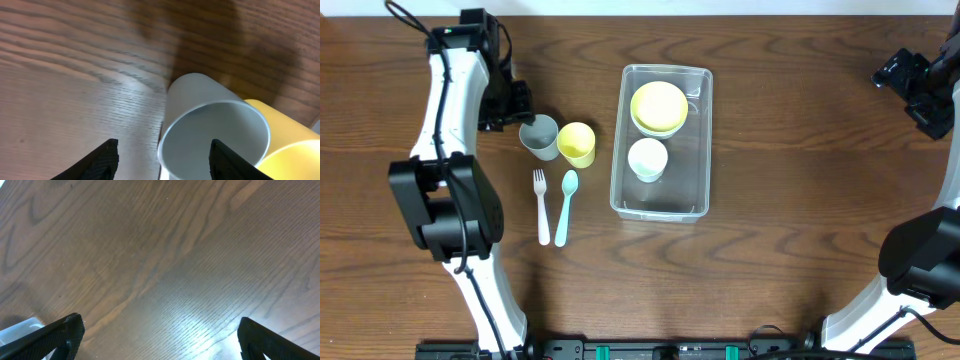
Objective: Pack container
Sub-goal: 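Move the left gripper to the grey cup, grasp and lift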
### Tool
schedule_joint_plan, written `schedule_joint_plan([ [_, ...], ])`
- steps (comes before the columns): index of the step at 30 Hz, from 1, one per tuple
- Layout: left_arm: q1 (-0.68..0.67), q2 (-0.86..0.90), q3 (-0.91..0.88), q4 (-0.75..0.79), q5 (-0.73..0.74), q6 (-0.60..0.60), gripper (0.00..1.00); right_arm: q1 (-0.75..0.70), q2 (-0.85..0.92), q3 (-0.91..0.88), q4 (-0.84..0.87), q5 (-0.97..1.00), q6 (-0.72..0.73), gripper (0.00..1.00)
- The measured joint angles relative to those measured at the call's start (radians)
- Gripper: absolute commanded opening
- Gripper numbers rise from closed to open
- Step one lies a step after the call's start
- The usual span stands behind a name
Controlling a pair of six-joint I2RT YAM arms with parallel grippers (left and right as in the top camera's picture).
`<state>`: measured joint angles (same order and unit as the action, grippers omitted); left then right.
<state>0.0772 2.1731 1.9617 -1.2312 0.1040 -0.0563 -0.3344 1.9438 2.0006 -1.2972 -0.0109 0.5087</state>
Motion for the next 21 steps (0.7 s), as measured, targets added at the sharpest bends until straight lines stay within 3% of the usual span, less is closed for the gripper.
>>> schedule_joint_plan([
  [3, -0.003, 0.008, 0.000, 0.000, 0.003, 0.000, 0.60, 0.000, 0.000, 0.000, 0.000, 0.000, 0.000, 0.99],
  [6, -0.002, 0.027, 0.000, -0.001, 0.006, -0.007, 0.40, 0.000, 0.000, 0.000, 0.000, 0.000, 0.000, 0.99],
  [15, -0.002, 0.084, -0.003, 0.026, 0.013, 0.000, 0.19, 0.000, 0.000, 0.000, 0.000, 0.000, 0.000, 0.99],
  [17, -0.002, 0.084, -0.003, 0.027, 0.013, 0.002, 0.06, 0.000, 0.000, 0.000, 0.000, 0.000, 0.000, 0.99],
  [21, -0.002, 0.084, 0.004, 0.003, 0.003, 0.008, 0.06, 0.000, 0.000, 0.000, 0.000, 0.000, 0.000, 0.99],
])
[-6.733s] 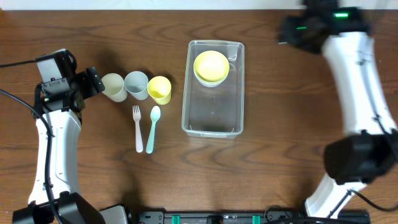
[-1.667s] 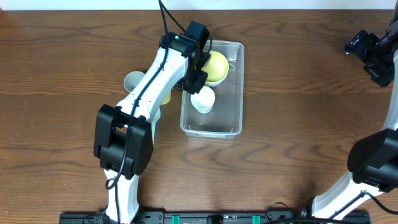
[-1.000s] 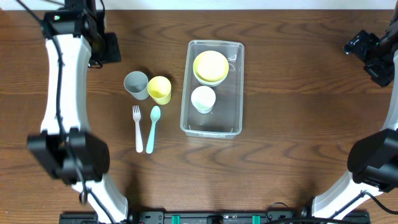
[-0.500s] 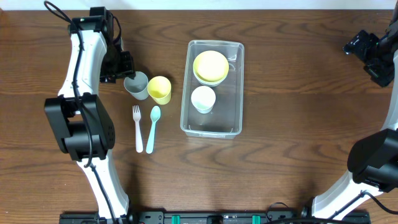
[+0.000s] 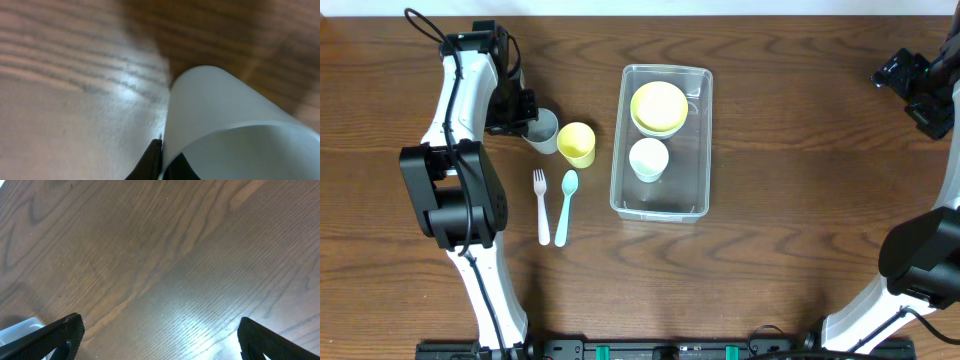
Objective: Pack container
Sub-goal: 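Move the left gripper to the grey cup, grasp and lift, then place the grey cup into the white cup in the container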
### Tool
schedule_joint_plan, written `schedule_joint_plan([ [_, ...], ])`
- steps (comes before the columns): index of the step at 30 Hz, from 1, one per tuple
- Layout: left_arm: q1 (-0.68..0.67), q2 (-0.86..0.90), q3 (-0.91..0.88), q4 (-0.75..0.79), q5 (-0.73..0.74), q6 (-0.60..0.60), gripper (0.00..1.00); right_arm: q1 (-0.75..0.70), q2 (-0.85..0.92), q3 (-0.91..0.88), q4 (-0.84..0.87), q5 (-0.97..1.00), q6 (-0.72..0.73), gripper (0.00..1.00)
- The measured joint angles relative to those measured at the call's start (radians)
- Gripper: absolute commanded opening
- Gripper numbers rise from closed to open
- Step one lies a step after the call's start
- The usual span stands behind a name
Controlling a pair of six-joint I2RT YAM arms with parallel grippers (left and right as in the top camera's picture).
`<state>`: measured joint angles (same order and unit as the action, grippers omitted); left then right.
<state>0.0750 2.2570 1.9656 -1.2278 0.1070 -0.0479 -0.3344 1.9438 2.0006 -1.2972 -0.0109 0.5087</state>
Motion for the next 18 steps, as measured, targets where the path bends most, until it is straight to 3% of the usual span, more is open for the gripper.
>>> schedule_joint_plan([
  [9, -0.022, -0.111, 0.209, -0.047, -0.051, 0.000, 0.06, 0.000, 0.000, 0.000, 0.000, 0.000, 0.000, 0.99],
  [14, -0.160, -0.268, 0.268, -0.054, -0.050, 0.000, 0.06, 0.000, 0.000, 0.000, 0.000, 0.000, 0.000, 0.99],
  [18, -0.320, -0.274, 0.260, -0.066, -0.029, 0.003, 0.06, 0.000, 0.000, 0.000, 0.000, 0.000, 0.000, 0.99],
])
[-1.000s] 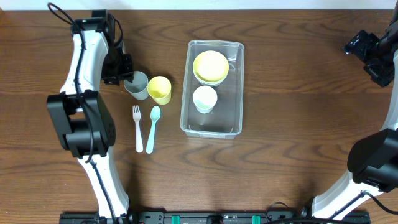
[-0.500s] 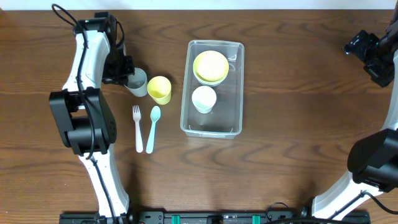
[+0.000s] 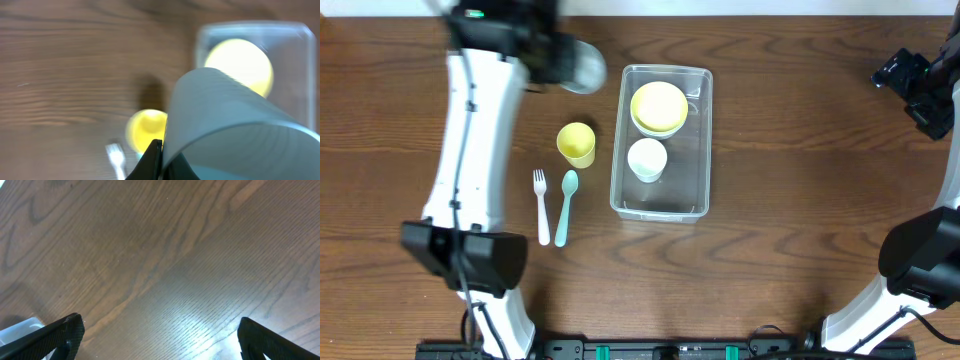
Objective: Pack container
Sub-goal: 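Place the grey cup into the white cup in the container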
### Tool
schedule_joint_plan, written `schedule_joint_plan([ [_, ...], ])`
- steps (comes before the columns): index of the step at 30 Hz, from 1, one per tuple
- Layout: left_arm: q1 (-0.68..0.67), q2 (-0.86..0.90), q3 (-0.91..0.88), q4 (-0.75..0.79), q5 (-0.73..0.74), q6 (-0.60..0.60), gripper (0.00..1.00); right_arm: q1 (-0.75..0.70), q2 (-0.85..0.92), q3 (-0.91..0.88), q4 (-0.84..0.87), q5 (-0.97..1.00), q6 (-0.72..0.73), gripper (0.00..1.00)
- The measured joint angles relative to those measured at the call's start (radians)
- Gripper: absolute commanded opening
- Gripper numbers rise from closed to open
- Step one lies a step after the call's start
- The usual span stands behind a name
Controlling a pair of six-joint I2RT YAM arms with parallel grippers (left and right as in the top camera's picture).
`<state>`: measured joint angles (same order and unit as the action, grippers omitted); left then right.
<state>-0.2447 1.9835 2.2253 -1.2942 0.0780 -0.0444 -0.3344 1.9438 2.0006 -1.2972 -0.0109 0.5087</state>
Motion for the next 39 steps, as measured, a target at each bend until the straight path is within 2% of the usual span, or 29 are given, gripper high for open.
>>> schedule_joint_plan([
  [4, -0.114, 0.042, -0.047, 0.001, 0.012, 0.015, 0.06, 0.000, 0.000, 0.000, 0.000, 0.000, 0.000, 0.99],
  [8, -0.171, 0.058, -0.098, 0.003, 0.012, 0.024, 0.06, 0.000, 0.000, 0.000, 0.000, 0.000, 0.000, 0.99],
  [19, -0.172, 0.103, -0.217, 0.022, 0.011, 0.027, 0.06, 0.000, 0.000, 0.000, 0.000, 0.000, 0.000, 0.99],
  [28, -0.172, 0.116, -0.235, 0.019, 0.008, 0.027, 0.07, 0.000, 0.000, 0.000, 0.000, 0.000, 0.000, 0.99],
  [30, -0.172, 0.116, -0.235, 0.019, 0.008, 0.027, 0.13, 0.000, 0.000, 0.000, 0.000, 0.000, 0.000, 0.99],
  [32, -0.172, 0.116, -0.235, 0.019, 0.008, 0.030, 0.31, 0.000, 0.000, 0.000, 0.000, 0.000, 0.000, 0.99],
  [35, -0.172, 0.116, -0.235, 0.011, 0.007, 0.033, 0.52, 0.000, 0.000, 0.000, 0.000, 0.000, 0.000, 0.99],
  [39, -0.172, 0.114, -0.194, -0.058, -0.011, 0.042, 0.58, 0.000, 0.000, 0.000, 0.000, 0.000, 0.000, 0.99],
])
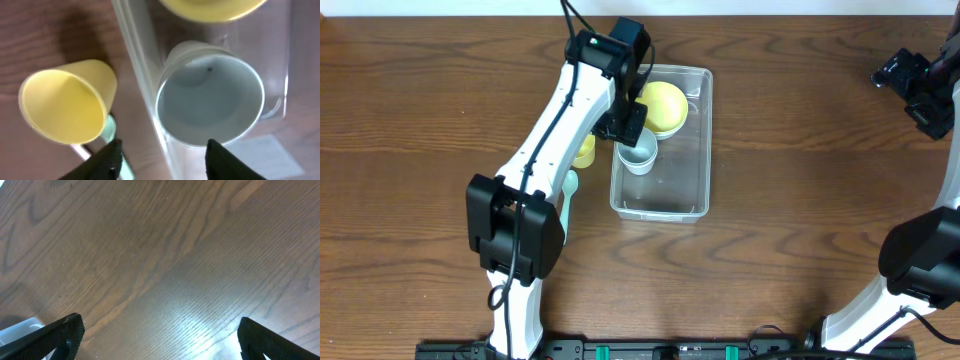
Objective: Pack container
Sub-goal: 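Place the grey cup into the white cup in the container, then grasp the yellow cup with the left gripper and lift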
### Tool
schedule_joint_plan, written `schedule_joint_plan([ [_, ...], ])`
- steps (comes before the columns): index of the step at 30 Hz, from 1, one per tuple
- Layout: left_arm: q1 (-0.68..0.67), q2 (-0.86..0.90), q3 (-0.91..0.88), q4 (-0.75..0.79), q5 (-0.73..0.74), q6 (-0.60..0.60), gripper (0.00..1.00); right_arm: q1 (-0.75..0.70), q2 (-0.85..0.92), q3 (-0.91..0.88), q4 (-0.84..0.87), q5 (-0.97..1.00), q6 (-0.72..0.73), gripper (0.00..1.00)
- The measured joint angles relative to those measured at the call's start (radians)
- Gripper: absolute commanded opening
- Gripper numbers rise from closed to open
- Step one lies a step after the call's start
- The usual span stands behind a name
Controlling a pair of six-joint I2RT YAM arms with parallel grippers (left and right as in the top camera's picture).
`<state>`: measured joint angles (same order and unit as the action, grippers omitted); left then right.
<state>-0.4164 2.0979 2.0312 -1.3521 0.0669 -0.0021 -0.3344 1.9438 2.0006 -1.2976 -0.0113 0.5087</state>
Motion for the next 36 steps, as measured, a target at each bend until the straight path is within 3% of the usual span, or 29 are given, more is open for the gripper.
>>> schedule_joint_plan([
  [6, 0.045, -0.087, 0.093, -0.032, -0.088, -0.002, 0.61, 0.000, 0.000, 0.000, 0.000, 0.000, 0.000, 0.99],
  [12, 0.229, -0.157, 0.084, -0.031, -0.110, -0.025, 0.56, 0.000, 0.000, 0.000, 0.000, 0.000, 0.000, 0.99],
  [17, 0.337, -0.053, -0.025, 0.054, -0.053, -0.039, 0.51, 0.000, 0.000, 0.000, 0.000, 0.000, 0.000, 0.99],
  [26, 0.316, 0.062, -0.119, 0.083, -0.009, -0.047, 0.50, 0.000, 0.000, 0.000, 0.000, 0.000, 0.000, 0.99],
  [29, 0.311, 0.061, -0.159, 0.117, -0.001, -0.048, 0.41, 0.000, 0.000, 0.000, 0.000, 0.000, 0.000, 0.99],
  [36, 0.311, 0.061, -0.239, 0.133, 0.005, -0.048, 0.08, 0.000, 0.000, 0.000, 0.000, 0.000, 0.000, 0.99],
])
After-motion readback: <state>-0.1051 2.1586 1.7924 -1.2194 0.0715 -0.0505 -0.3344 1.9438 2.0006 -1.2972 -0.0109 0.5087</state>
